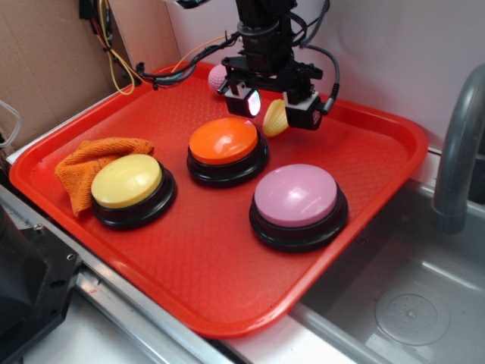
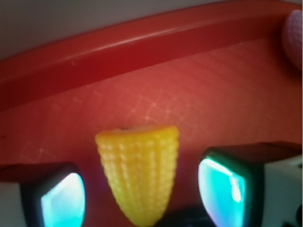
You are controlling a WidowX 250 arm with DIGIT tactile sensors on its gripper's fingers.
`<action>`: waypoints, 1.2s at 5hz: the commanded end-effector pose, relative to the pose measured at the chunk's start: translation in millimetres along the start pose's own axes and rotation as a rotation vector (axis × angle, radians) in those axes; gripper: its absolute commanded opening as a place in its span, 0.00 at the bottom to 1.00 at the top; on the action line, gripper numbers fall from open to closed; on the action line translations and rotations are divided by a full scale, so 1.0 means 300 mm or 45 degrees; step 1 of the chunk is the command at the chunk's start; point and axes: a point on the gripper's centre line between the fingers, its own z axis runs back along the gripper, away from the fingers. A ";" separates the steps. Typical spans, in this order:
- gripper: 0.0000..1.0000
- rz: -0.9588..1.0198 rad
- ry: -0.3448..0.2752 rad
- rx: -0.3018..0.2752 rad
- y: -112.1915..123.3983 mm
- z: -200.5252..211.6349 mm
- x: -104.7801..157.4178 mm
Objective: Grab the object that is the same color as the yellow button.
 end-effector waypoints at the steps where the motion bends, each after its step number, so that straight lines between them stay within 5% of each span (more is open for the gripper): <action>1: 0.00 0.042 -0.052 -0.035 0.004 0.032 0.050; 4: 0.00 -0.038 -0.085 0.029 0.028 0.216 -0.013; 5: 0.00 -0.052 -0.131 -0.010 0.054 0.328 -0.107; 6: 0.00 -0.116 -0.041 -0.067 0.109 0.387 -0.201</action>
